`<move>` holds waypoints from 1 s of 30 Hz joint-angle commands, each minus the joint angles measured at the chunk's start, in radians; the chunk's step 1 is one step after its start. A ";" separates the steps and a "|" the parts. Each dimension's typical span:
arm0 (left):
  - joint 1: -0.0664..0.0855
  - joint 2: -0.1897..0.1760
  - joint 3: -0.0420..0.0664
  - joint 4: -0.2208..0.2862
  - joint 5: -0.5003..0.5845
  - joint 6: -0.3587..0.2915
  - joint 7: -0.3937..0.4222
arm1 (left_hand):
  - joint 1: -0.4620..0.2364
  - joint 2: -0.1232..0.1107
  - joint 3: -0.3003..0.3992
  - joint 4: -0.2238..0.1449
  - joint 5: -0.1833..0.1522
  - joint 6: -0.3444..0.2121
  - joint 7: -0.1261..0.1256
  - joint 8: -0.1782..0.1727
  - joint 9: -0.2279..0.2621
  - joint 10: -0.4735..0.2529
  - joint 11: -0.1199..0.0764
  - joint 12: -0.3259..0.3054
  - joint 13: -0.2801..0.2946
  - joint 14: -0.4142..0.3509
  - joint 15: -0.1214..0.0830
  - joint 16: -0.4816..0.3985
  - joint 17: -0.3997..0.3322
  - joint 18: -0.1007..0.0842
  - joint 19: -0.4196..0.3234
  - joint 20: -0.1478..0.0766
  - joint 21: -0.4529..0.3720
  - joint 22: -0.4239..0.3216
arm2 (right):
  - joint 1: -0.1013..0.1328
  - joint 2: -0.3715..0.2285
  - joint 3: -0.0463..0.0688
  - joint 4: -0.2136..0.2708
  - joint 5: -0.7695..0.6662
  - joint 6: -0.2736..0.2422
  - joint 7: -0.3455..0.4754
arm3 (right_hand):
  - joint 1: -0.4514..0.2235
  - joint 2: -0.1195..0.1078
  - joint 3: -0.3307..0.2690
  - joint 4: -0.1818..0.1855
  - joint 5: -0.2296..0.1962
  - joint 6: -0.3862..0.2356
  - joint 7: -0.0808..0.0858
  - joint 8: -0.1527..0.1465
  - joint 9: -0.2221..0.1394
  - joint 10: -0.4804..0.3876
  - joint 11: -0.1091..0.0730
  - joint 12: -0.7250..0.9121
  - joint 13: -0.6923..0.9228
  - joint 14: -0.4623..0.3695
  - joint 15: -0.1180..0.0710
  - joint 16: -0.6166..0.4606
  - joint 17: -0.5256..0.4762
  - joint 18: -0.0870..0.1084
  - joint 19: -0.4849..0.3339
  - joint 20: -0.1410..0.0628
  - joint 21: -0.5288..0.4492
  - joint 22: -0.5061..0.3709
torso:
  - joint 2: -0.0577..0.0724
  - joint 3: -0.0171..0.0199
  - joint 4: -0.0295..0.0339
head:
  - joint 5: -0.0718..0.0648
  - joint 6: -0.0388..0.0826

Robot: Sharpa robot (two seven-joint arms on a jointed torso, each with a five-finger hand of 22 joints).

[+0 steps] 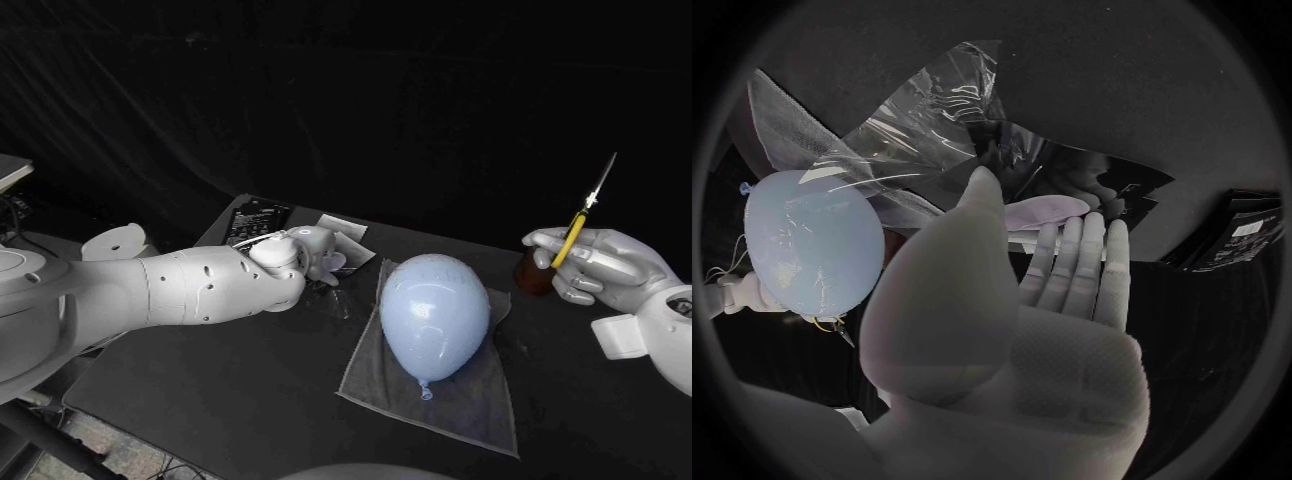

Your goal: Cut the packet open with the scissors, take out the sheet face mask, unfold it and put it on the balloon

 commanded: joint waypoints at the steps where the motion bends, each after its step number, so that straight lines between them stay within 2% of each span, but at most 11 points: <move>1: -0.007 -0.003 -0.004 -0.004 0.015 0.017 -0.002 | 0.006 0.017 0.015 0.000 -0.007 0.010 0.072 0.006 -0.007 0.009 -0.001 0.007 -0.006 0.014 0.000 0.001 -0.007 0.010 0.005 -0.003 0.007 -0.001 | -0.001 0.001 0.001 0.001 -0.013 0.018 0.005 | 0.011 0.018 -0.001 -0.004 0.001 0.003 -0.002 0.007 0.001 0.272 -0.103 0.609 0.001 0.025 -0.004 0.001 -0.001 0.011 -0.009 -0.001 -0.004 0.068 | 0.000 0.0000 -0.0005 | 0.000 0.002; 4: -0.007 -0.004 -0.003 -0.006 0.020 0.012 0.001 | 0.014 0.027 0.031 0.000 -0.007 0.017 0.071 0.009 -0.013 0.017 -0.003 0.008 -0.013 0.027 -0.001 -0.005 -0.015 0.011 0.007 -0.003 0.009 0.000 | -0.001 0.001 0.001 0.001 -0.014 0.019 0.005 | 0.011 0.018 -0.001 -0.004 0.001 0.003 -0.002 0.007 0.001 0.272 -0.103 0.609 0.001 0.025 -0.004 0.001 -0.001 0.011 -0.009 -0.001 -0.004 0.068 | 0.001 -0.0003 -0.0014 | -0.001 0.002; 9: -0.007 -0.008 -0.002 -0.009 0.031 -0.001 0.011 | 0.047 0.065 0.085 -0.002 -0.008 0.050 0.059 0.010 -0.033 0.050 -0.014 0.006 -0.035 0.071 -0.011 -0.027 -0.036 0.012 0.018 -0.010 0.018 0.001 | -0.002 0.000 0.001 0.001 -0.016 0.018 0.004 | 0.011 0.018 -0.001 -0.005 0.001 0.003 -0.002 0.007 0.001 0.272 -0.103 0.611 0.002 0.026 -0.005 0.002 0.001 0.010 -0.009 -0.001 -0.003 0.069 | 0.001 0.0006 -0.0002 | -0.002 0.002; 14: -0.007 -0.014 -0.002 0.000 0.045 -0.006 0.026 | 0.058 0.081 0.116 -0.002 -0.008 0.075 0.044 0.000 -0.055 0.069 -0.026 -0.011 -0.058 0.093 -0.020 -0.052 -0.051 0.013 0.021 -0.017 0.021 0.001 | -0.002 0.000 0.001 0.000 -0.017 0.018 0.004 | 0.011 0.018 -0.001 -0.006 0.001 0.003 -0.002 0.007 0.002 0.272 -0.103 0.611 0.003 0.026 -0.005 0.002 0.000 0.011 -0.010 -0.001 -0.005 0.068 | 0.000 0.0000 0.0000 | -0.002 0.003; 18: -0.006 -0.025 0.000 0.020 0.061 -0.012 0.048 | 0.075 0.095 0.153 -0.003 -0.008 0.140 0.010 0.006 -0.071 0.099 -0.053 -0.028 -0.081 0.110 -0.035 -0.074 -0.063 0.015 0.021 -0.028 0.022 0.000 | -0.003 0.001 0.001 -0.002 -0.018 0.018 0.004 | 0.011 0.018 -0.001 -0.006 0.001 0.003 -0.002 0.007 0.002 0.272 -0.103 0.611 0.003 0.026 -0.005 0.002 0.000 0.011 -0.010 -0.001 -0.005 0.068 | 0.000 -0.0002 -0.0001 | -0.005 0.005; 20: -0.005 -0.033 0.003 0.034 0.070 -0.017 0.062 | 0.086 0.107 0.174 -0.003 -0.008 0.173 -0.003 0.012 -0.076 0.117 -0.062 -0.034 -0.089 0.119 -0.040 -0.080 -0.066 0.015 0.024 -0.031 0.024 0.000 | -0.003 0.001 0.001 -0.003 -0.018 0.018 0.004 | 0.011 0.018 -0.001 -0.006 0.001 0.003 -0.002 0.007 0.002 0.272 -0.103 0.611 0.003 0.026 -0.005 0.002 0.000 0.011 -0.010 -0.001 -0.005 0.068 | 0.000 -0.0003 -0.0001 | -0.006 0.007; 23: -0.003 -0.046 0.008 0.057 0.086 -0.023 0.082 | 0.092 0.110 0.209 -0.002 -0.008 0.228 -0.017 0.016 -0.089 0.150 -0.071 -0.056 -0.110 0.143 -0.045 -0.087 -0.071 0.015 0.037 -0.036 0.033 0.003 | -0.004 0.002 0.001 -0.004 -0.018 0.018 0.004 | 0.011 0.018 -0.001 -0.006 0.001 0.003 -0.002 0.007 0.002 0.272 -0.103 0.611 0.003 0.026 -0.005 0.002 0.000 0.011 -0.010 -0.001 -0.005 0.068 | 0.000 -0.0002 0.0003 | -0.007 0.009; 30: 0.014 -0.083 0.021 0.121 0.137 -0.033 0.122 | 0.092 0.118 0.280 -0.004 -0.008 0.311 -0.036 0.031 -0.099 0.219 -0.069 -0.098 -0.138 0.191 -0.046 -0.094 -0.074 0.014 0.062 -0.040 0.051 0.010 | -0.005 0.004 0.001 -0.009 -0.018 0.018 0.003 | 0.011 0.017 -0.001 -0.006 0.001 0.002 -0.002 0.007 0.002 0.272 -0.103 0.611 0.003 0.025 -0.005 0.002 0.001 0.011 -0.010 -0.001 -0.006 0.067 | 0.000 0.0000 0.0001 | -0.012 0.018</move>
